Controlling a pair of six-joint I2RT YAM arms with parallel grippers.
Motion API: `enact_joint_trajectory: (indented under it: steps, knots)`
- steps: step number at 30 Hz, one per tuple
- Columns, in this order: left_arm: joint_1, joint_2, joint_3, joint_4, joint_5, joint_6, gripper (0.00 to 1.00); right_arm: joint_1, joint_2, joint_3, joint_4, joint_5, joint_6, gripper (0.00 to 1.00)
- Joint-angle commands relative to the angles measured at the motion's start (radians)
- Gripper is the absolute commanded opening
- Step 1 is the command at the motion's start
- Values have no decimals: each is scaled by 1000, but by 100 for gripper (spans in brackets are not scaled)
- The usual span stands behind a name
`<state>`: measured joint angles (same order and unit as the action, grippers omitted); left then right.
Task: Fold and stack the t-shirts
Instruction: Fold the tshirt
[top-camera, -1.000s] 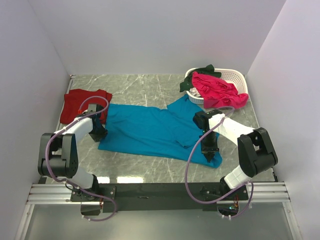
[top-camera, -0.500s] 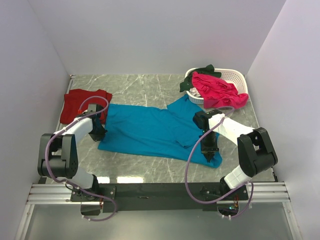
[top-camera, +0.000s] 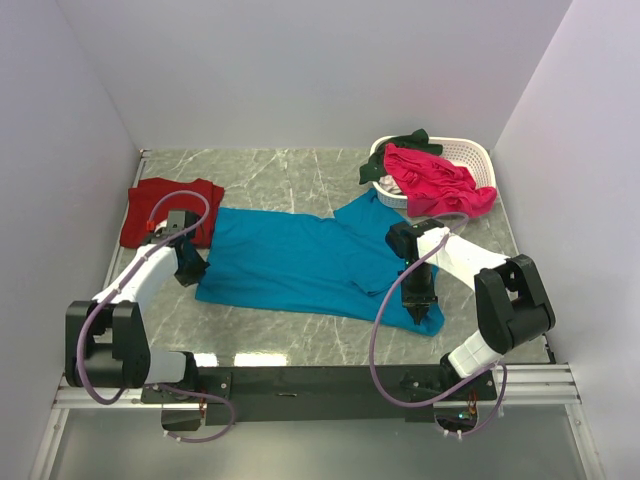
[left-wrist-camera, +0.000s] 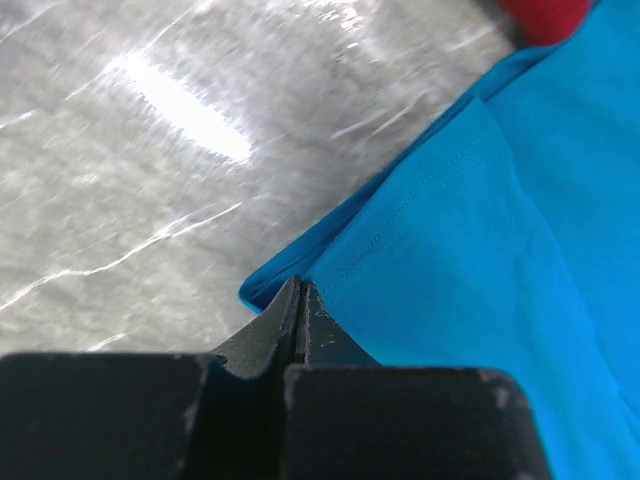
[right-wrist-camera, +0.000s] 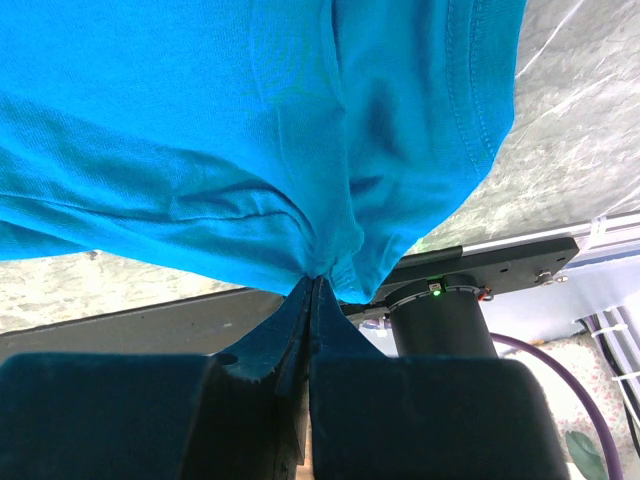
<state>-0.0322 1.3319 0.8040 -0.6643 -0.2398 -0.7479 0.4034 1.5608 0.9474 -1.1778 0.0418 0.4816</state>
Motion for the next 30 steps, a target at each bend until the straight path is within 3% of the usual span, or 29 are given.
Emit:
enact_joint_trajectory:
  steps: [1,12,18,30]
  knots:
    - [3,-20,1,-53,-55,-24,0,3,4,-1,4,10,2,0]
    - [23,12,9,-126,-119,-94,1,0,-10,-10,-5,27,25,0]
    - [83,61,21,-78,-119,-35,1,-6,5,-10,-9,58,38,0]
    - [92,162,29,-46,-127,28,0,-8,-1,-12,-39,81,68,0]
